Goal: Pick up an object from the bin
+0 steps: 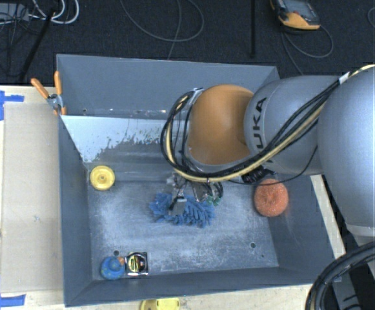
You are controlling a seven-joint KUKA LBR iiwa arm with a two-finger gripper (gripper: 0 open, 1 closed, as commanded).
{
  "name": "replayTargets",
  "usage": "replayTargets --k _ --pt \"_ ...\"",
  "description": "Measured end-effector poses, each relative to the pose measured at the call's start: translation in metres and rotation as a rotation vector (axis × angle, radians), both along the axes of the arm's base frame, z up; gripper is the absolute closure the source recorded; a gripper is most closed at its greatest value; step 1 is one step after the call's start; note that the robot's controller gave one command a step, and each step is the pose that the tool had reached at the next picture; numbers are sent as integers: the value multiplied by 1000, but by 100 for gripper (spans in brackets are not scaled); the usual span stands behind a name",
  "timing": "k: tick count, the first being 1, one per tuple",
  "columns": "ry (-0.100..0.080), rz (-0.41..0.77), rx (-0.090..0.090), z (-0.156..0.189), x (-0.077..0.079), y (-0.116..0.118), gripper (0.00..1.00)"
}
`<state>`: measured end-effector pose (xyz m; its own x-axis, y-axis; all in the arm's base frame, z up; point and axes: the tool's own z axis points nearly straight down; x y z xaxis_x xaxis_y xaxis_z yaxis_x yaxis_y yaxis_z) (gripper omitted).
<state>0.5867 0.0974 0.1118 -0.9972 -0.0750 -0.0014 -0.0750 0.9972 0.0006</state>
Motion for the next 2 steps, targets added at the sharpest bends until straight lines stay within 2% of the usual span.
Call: replayTargets --k 1,2 --pt "0 -1 0 0 0 0 100" --pt "-10 51 1 186 5 10 100"
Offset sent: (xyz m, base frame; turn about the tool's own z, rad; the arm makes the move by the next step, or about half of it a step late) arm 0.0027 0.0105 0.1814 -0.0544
